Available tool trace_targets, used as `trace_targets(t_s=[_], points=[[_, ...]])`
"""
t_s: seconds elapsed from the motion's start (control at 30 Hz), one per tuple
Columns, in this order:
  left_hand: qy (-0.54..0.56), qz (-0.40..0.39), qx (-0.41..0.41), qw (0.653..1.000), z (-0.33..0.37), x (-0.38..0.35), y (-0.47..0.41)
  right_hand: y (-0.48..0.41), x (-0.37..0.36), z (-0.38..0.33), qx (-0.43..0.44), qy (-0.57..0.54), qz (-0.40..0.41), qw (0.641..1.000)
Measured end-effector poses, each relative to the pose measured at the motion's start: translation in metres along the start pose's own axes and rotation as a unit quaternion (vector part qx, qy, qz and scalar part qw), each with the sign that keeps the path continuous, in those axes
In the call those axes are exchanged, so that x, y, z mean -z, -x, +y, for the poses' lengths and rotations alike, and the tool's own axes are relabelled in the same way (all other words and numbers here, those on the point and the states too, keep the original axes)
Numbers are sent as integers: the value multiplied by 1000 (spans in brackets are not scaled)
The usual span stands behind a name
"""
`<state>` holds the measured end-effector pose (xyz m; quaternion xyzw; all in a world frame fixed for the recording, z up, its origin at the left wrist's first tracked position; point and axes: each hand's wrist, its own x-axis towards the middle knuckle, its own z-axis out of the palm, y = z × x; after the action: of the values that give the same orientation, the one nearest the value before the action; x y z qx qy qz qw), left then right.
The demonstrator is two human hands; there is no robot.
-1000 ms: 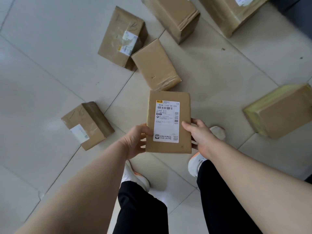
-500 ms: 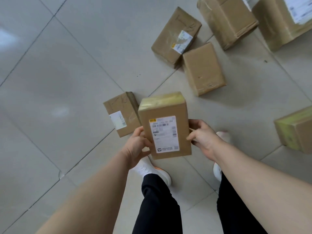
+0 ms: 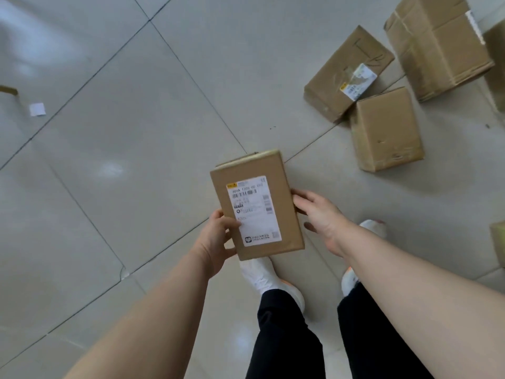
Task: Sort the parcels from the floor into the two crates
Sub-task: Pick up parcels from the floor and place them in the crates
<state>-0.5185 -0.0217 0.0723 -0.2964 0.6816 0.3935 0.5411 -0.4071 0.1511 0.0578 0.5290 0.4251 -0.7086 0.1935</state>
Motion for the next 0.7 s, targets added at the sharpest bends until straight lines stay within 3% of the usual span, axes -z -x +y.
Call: trace_targets(t_s=[0.13, 0.27, 0.47, 0.7], points=[[54, 39, 16, 998, 1, 9, -23, -36, -26, 3, -14, 63, -27, 998], [164, 47, -4, 985, 0, 11, -62, -69, -31, 9, -30, 52, -16, 998], [190, 33, -21, 981, 4, -4, -97, -102, -37, 18, -64, 20, -77, 995], [164, -8, 8, 986, 7, -9, -63, -73, -23, 28, -60, 18, -49, 997]])
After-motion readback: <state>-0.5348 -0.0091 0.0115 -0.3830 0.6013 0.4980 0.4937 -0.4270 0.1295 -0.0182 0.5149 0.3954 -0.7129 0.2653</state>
